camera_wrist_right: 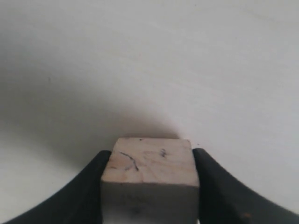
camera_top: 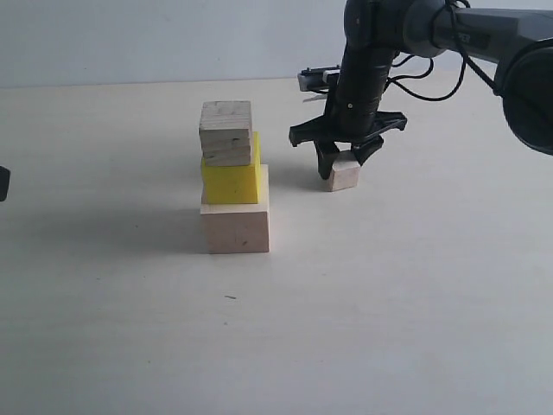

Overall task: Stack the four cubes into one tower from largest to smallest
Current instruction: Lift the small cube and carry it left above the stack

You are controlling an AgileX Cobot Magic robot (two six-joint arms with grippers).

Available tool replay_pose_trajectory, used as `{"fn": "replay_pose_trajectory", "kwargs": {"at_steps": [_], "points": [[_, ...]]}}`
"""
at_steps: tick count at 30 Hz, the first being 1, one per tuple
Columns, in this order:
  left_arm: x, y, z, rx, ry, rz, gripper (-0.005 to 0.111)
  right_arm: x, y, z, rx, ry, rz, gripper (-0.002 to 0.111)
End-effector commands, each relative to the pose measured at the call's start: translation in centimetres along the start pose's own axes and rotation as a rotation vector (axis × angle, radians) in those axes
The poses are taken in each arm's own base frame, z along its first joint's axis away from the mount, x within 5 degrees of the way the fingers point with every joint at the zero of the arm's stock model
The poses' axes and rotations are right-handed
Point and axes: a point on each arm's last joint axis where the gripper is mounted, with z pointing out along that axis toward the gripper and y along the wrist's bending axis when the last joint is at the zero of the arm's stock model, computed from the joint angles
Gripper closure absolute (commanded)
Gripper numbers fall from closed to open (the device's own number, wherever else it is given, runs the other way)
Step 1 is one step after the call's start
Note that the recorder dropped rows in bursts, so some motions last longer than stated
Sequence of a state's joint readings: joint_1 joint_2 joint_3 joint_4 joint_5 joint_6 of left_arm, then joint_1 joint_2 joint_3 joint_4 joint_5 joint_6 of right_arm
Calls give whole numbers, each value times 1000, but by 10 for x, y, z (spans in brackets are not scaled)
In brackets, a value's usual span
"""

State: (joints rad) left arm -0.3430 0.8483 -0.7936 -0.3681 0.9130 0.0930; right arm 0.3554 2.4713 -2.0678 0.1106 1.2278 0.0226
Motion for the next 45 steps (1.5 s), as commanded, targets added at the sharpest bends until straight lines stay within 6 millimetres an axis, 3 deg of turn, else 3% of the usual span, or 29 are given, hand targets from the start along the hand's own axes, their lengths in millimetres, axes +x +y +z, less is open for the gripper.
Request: {"fn": "replay_pose_trajectory", "kwargs": {"at_steps": [1, 7, 10, 14, 18, 24, 28, 33, 40, 45], "points": [[0, -1, 1, 12, 0, -4, 107, -6, -4, -56, 8, -140, -90, 108], [0, -1, 1, 9, 0, -2, 107, 4, -24, -131, -81, -302, -127, 108], [0, -1, 1, 9, 0, -2, 107, 11, -28, -155, -168, -439, -117, 108], [0, -1, 1, 9, 0, -2, 107, 28, -23, -169, -187, -585, -214, 108], [-2, -1, 1, 7, -25, -2, 107, 60, -16, -168, -216, -727, -360, 108], [-7, 0, 1, 2, -84, 0, 107, 126, -2, -157, -275, -880, -579, 108], [-10, 0, 1, -2, -109, 1, 107, 150, -7, -149, -185, -885, -581, 108], [-10, 0, 1, -3, -115, 1, 107, 155, -11, -145, -106, -854, -625, 108], [-10, 0, 1, -3, -115, 5, 107, 151, -13, -148, -164, -885, -445, 108], [-10, 1, 1, -11, -115, 21, 107, 148, -7, -150, -153, -945, -613, 108]]}}
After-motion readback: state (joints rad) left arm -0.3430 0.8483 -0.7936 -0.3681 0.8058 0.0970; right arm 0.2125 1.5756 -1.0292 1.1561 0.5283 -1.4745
